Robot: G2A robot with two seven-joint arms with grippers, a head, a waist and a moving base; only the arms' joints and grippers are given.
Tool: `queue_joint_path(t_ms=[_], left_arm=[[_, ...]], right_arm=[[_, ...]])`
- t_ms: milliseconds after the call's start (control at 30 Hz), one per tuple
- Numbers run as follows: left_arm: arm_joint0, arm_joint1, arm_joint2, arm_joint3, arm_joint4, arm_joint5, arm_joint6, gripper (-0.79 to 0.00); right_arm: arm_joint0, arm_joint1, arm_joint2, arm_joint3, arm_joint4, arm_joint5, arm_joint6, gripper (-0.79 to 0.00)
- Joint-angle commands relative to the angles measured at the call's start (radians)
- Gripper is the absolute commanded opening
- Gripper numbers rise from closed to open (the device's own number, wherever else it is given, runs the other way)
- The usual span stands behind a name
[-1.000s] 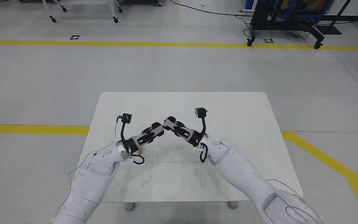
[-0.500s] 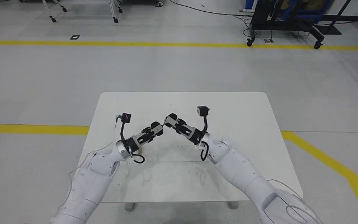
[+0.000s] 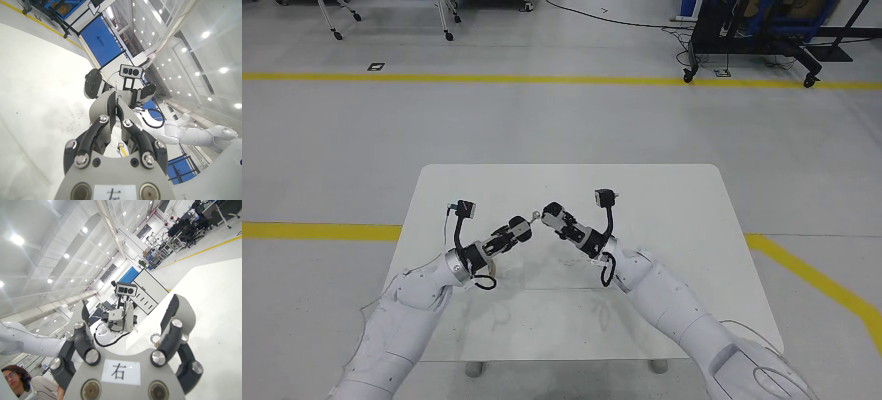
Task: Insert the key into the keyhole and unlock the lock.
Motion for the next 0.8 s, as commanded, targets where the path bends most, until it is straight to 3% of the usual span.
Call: queue_joint_path(t_ms=[0,133,333,633,700,767], left_arm=[[-0.002,0.003,-0.002,0.001,-0.010,0.002,-0.032,-0.785],[-0.009,0.010,-0.012,0.006,-0.021,0.004,-0.094,-0.785],[-0.034,0.019,0.014,0.010,0.011,0.023,-0.254,-0.785],[-0.057,0.020,0.070,0.021,0.076,0.013,-0.309,-0.785],[-0.059,0.021,0.073,0.022,0.078,0.008,-0.308,-0.785],[-0.060,0.022,0.075,0.023,0.078,0.002,-0.310,-0.785]], right_arm=[[0.024,0.013,0.005,0.003,-0.162,0.011,0.039,0.000],[0.050,0.049,0.032,0.034,-0.277,-0.009,0.157,0.000],[0.037,0.119,0.071,-0.062,-0.283,-0.009,0.410,0.000],[-0.020,0.198,0.131,-0.195,-0.060,0.000,0.650,0.000],[-0.021,0.202,0.123,-0.202,-0.040,0.012,0.662,-0.132],[-0.019,0.204,0.112,-0.204,-0.015,0.026,0.676,-0.394]])
